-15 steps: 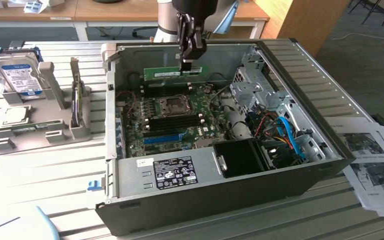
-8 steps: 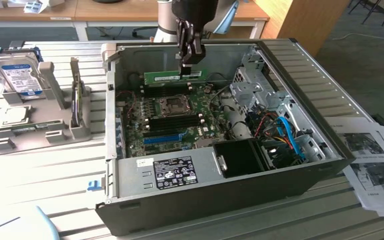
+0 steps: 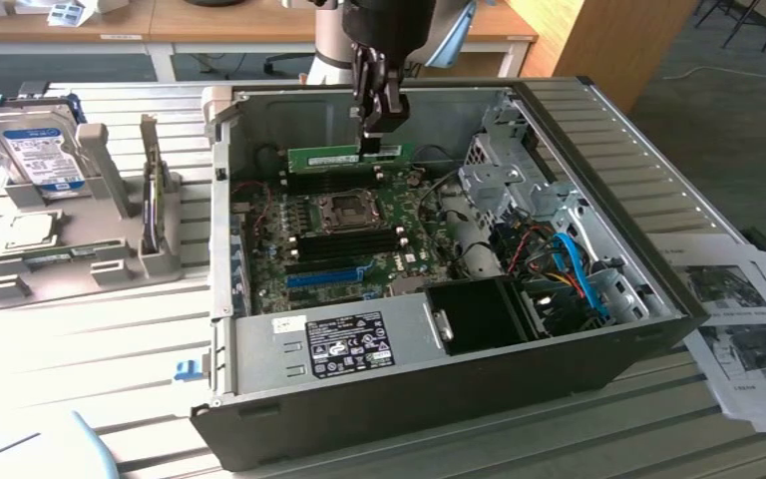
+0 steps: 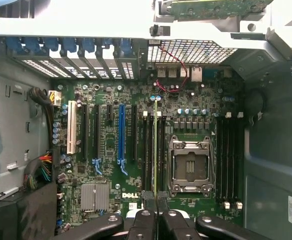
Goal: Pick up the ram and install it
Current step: 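Insert the ram into the slot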
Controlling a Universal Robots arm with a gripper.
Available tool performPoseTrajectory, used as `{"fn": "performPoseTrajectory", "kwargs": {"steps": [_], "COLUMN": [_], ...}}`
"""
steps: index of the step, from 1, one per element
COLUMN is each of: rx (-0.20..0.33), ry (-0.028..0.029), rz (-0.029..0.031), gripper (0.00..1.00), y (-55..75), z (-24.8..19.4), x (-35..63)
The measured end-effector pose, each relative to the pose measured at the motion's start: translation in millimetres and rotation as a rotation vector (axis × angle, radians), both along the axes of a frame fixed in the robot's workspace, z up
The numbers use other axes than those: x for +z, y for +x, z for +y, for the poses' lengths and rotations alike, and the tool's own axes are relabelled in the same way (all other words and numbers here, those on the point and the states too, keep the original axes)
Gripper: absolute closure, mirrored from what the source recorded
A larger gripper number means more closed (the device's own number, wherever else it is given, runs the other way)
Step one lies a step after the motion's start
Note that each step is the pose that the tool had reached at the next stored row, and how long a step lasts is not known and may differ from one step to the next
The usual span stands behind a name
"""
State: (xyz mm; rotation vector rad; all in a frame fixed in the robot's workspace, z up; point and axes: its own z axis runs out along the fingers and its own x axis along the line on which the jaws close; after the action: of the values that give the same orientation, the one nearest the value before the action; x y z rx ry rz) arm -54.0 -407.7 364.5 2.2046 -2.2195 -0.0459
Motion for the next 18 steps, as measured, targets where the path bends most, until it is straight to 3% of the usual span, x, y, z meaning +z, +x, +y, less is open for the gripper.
{"fn": "performPoseTrajectory", "kwargs": {"steps": [8,18], "rx": [0.0,0.0], "ry": [0.0001,0.0], "rz": [-0.0001,0.0], "gripper": [0.89,0.89], "y": [0.0,0.0], "z": [0.0,0.0], "x": [-1.9,-11.6]}}
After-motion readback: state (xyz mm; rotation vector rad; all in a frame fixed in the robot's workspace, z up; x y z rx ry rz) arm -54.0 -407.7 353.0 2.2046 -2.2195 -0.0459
